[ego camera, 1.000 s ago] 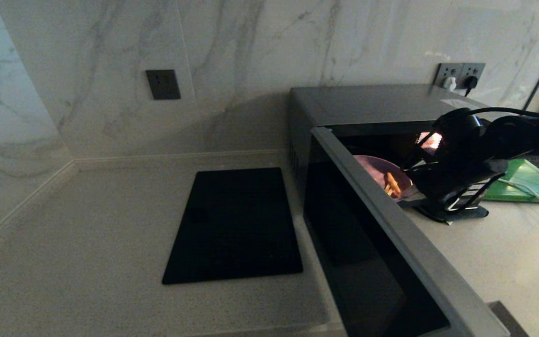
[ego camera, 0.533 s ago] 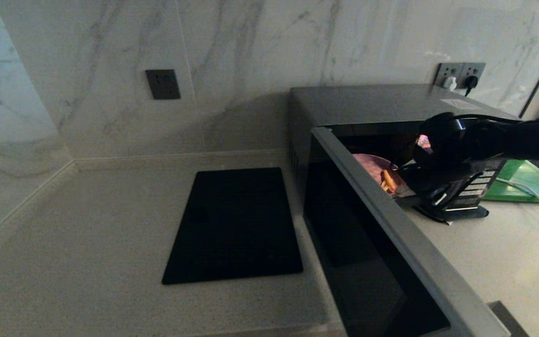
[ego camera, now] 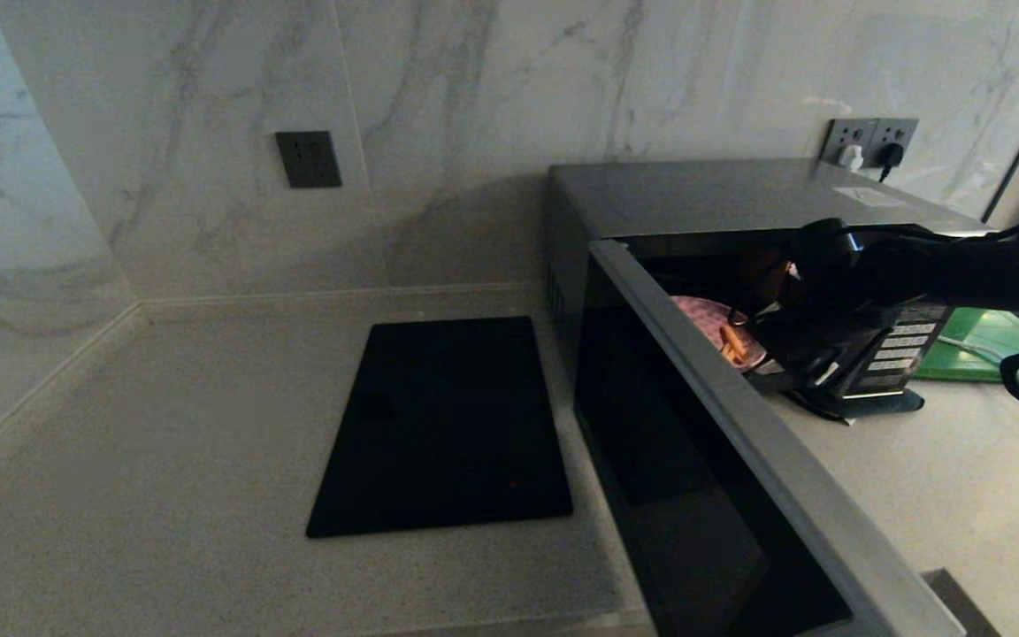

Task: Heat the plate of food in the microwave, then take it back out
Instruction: Put the plate in the microwave oven, then close the microwave oven

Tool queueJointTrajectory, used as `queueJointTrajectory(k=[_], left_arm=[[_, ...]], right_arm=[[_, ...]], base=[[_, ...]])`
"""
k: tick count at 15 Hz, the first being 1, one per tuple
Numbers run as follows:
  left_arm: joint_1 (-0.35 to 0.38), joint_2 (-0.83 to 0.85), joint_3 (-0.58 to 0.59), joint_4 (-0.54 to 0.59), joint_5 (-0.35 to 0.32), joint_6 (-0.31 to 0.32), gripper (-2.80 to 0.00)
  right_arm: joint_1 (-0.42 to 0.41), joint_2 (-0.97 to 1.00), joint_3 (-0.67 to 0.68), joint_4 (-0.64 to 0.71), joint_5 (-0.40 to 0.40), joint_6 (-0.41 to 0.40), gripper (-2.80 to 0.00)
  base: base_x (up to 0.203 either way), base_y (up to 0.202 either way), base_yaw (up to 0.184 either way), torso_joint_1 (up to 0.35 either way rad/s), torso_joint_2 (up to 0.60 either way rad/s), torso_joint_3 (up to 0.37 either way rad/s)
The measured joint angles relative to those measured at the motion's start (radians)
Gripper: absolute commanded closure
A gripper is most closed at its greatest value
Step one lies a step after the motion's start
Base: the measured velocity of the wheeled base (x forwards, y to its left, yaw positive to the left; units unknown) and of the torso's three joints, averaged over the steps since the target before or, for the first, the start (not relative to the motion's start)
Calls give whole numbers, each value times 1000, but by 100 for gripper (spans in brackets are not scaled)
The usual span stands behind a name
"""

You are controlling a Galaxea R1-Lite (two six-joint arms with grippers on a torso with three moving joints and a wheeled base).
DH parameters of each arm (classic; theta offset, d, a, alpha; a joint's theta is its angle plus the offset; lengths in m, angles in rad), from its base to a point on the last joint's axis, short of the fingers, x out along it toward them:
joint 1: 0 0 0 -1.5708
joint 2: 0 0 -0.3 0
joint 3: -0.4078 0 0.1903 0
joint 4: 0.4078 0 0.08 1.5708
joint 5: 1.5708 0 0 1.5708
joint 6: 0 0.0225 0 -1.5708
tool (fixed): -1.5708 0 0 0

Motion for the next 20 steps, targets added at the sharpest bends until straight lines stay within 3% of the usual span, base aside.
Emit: queueJointTrajectory(k=[10,14,18,19,20], left_arm=[[0,0,0,0,0,0,0],[0,0,0,0,1,0,0],[0,0,0,1,1,0,0],[0,0,0,0,0,0,0],[0,0,0,0,1,0,0]], right_arm=[[-2,-109,28,15,-4,-30,-280],[-3,-307,178,72,-15,-86,-280],[1,-577,312,230,-82,-200,-280],[3,-637,330,284,-109,-237,0],[3,-695,348,342,-146,-289,0]], base=[[0,0,0,0,0,0],[0,0,0,0,0,0],[0,0,0,0,0,0],[0,0,0,0,0,0],[0,0,0,0,0,0]])
